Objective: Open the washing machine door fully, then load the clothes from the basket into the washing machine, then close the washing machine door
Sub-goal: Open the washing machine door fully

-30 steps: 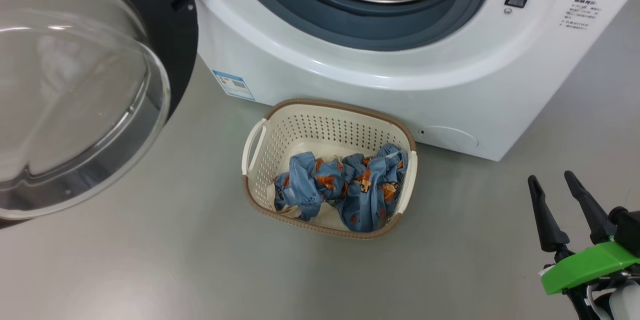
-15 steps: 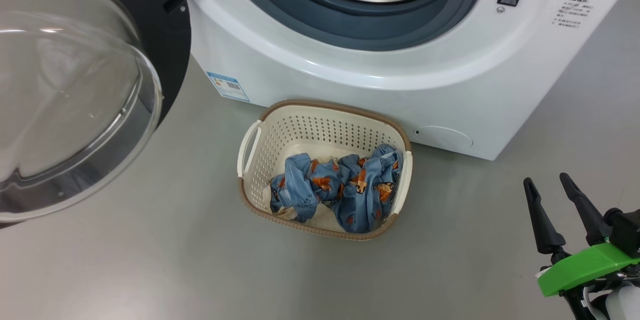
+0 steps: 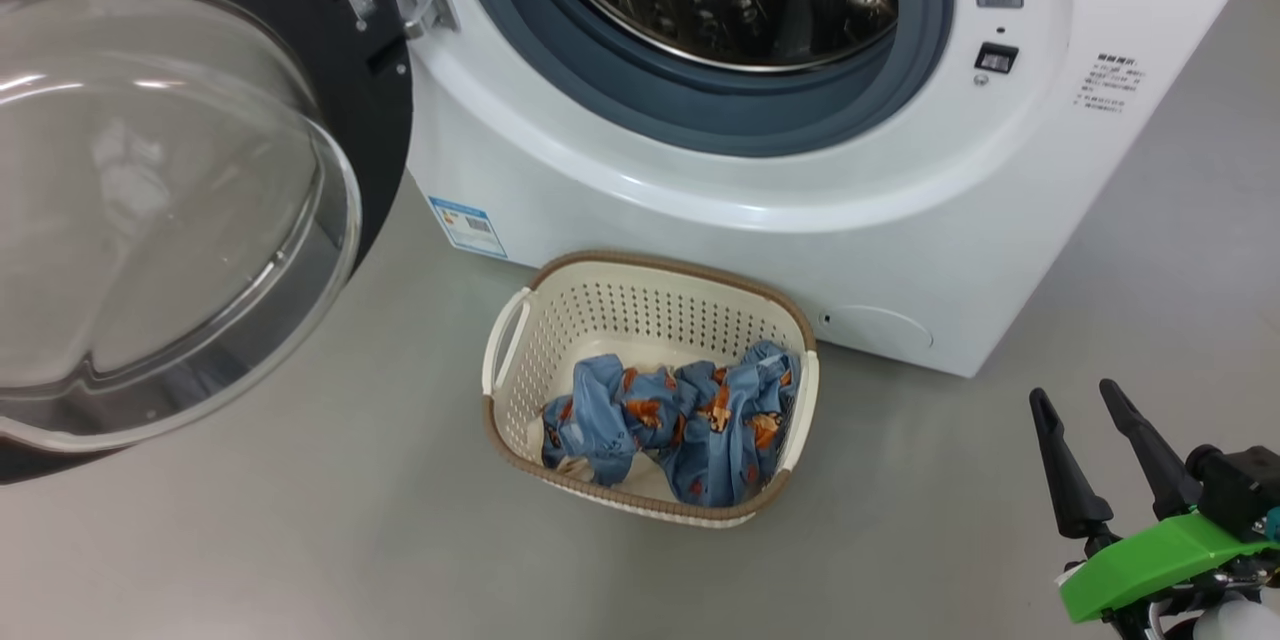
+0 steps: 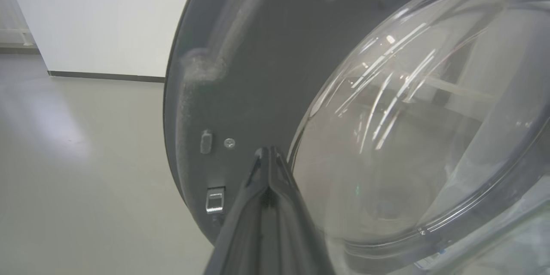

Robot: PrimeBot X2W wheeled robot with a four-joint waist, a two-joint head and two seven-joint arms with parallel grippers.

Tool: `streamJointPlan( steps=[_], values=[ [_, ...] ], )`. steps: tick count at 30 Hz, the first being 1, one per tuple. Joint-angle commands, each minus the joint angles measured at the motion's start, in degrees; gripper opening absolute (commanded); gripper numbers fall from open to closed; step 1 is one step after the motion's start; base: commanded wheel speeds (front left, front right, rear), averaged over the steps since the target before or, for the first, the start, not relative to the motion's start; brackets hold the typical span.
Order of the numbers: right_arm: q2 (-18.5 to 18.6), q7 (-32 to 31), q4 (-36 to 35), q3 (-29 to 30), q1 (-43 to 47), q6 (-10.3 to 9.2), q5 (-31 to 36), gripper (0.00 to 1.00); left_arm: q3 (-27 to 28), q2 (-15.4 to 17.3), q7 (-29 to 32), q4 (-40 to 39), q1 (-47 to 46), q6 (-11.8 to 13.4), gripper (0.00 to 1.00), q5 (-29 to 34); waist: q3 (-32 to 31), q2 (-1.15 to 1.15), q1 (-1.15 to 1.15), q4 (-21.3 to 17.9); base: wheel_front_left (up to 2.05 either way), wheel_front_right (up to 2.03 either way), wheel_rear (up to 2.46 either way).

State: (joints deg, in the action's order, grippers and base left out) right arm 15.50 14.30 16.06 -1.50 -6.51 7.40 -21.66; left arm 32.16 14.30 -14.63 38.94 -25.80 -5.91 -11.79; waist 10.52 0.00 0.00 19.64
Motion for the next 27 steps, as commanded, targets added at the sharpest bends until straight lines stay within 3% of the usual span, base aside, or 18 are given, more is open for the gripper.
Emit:
streamJointPlan(
  steps=[1, 4, 7, 12, 13, 14, 15, 27],
  values=[
    [0.28, 0.70, -1.04, -1.47, 0.73, 0.09, 0.09, 1.00, 1.29, 2.20, -0.37, -2.46, 1.86, -0.50, 0.00, 0.65, -1.50, 0.00, 0.00, 0.34, 0.00, 0.00, 0.00],
    [0.01, 0.70, -1.01, -1.41, 1.31, 0.09, 0.04, 1.00, 0.89, 0.56, -0.37, -4.24, 4.89, -0.96, 0.02, 1.08, -2.71, 0.00, 0.00, 0.50, 0.00, 0.00, 0.00],
    [-0.28, 0.70, -0.88, -1.23, 2.05, 0.09, -0.07, 1.00, 0.41, -1.11, -0.37, -6.25, 7.76, -1.27, 0.13, 1.26, -4.02, 0.00, 0.00, 0.71, 0.00, 0.00, 0.00],
    [-0.83, 0.70, -0.82, -0.91, 3.30, 0.09, -0.34, 1.00, -0.55, -4.39, -0.37, -10.78, 13.02, -1.50, 0.56, 1.10, -5.95, 0.00, 0.00, 0.61, 0.00, 0.00, 0.00],
    [-0.92, 0.70, -0.87, -0.86, 3.51, 0.09, -0.39, 1.00, -1.03, -4.91, -0.37, -11.35, 13.95, -1.52, 0.79, 0.93, -6.16, 0.00, 0.00, 0.49, 0.00, 0.00, 0.00],
    [-0.98, 0.70, -0.92, -0.83, 3.66, 0.09, -0.41, 1.00, -1.77, -5.31, -0.37, -12.07, 14.77, -1.54, 0.92, 0.65, -6.37, 0.00, 0.00, 0.31, 0.00, 0.00, 0.00],
    [-1.04, 0.70, -0.98, -0.77, 3.78, 0.09, -0.42, 1.00, -2.43, -5.88, -0.37, -13.03, 15.57, -1.55, 0.97, 0.28, -6.52, 0.00, 0.00, 0.14, 0.00, 0.00, 0.00],
    [-1.87, 0.70, -1.29, -0.14, 4.30, 0.09, -0.26, 1.00, -12.08, -6.89, -0.37, -20.15, 22.71, -1.57, 1.00, -5.00, -7.12, 0.00, 0.00, -4.79, 0.00, 0.00, 0.00]
  ],
)
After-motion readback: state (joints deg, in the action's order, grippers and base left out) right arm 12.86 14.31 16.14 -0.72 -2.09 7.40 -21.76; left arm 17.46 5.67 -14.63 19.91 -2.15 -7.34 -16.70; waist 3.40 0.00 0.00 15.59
